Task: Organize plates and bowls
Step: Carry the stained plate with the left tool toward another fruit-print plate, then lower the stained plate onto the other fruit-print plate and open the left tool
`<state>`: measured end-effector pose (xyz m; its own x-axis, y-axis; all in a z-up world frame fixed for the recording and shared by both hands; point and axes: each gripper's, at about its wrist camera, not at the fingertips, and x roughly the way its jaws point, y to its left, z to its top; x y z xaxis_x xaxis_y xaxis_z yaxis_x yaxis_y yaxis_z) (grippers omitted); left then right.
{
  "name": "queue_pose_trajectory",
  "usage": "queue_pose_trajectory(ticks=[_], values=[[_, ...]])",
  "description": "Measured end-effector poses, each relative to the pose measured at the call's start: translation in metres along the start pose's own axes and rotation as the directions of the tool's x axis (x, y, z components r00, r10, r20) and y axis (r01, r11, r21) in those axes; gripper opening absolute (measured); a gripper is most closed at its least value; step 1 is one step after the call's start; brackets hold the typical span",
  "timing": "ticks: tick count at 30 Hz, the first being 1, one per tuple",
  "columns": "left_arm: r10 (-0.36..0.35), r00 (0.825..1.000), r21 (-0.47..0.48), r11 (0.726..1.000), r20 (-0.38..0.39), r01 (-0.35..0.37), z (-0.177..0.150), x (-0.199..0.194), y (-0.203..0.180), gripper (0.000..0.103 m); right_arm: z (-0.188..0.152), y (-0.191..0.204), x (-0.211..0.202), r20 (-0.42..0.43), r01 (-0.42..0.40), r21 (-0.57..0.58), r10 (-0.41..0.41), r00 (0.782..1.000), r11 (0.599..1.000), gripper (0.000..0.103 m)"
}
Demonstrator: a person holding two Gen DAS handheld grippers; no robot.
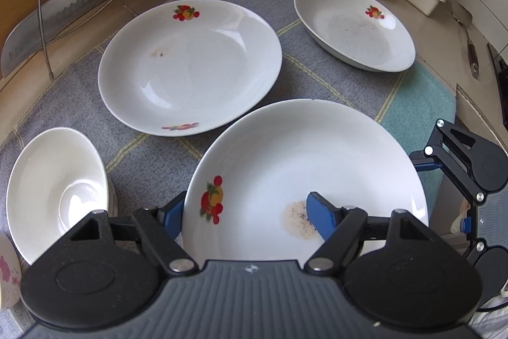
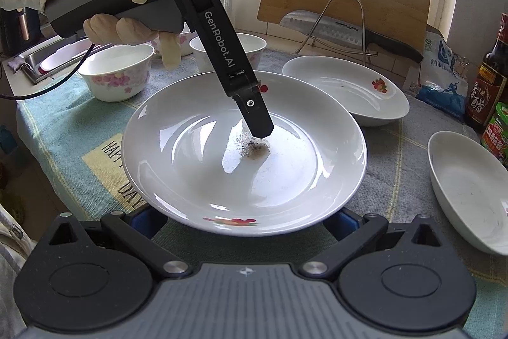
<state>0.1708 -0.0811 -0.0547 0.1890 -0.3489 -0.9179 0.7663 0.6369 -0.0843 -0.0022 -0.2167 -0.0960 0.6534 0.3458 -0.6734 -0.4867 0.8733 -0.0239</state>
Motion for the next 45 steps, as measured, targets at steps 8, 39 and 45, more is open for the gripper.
queue_pose_trajectory(ticks=[8, 39, 45], values=[[-0.006, 1.0, 0.028, 1.0, 0.027, 0.005, 0.026, 0.0, -0.017, 0.077, 0.0, -0.026, -0.017, 0.014, 0.024, 0.012, -0.024, 1.0, 1.0, 0.103], [-0.116, 0.993, 0.236, 0.966, 0.039, 0.103, 0.174, 0.067, -0.098, 0.078, -0.022, -0.154, -0.055, -0.011, 0.213, 0.145, -0.214, 0.977, 0.966, 0.103], [-0.146, 0.989, 0.25, 0.958, 0.011, 0.139, 0.186, 0.09, -0.103, 0.078, -0.032, -0.166, -0.051, -0.05, 0.238, 0.172, -0.233, 0.971, 0.956, 0.103]])
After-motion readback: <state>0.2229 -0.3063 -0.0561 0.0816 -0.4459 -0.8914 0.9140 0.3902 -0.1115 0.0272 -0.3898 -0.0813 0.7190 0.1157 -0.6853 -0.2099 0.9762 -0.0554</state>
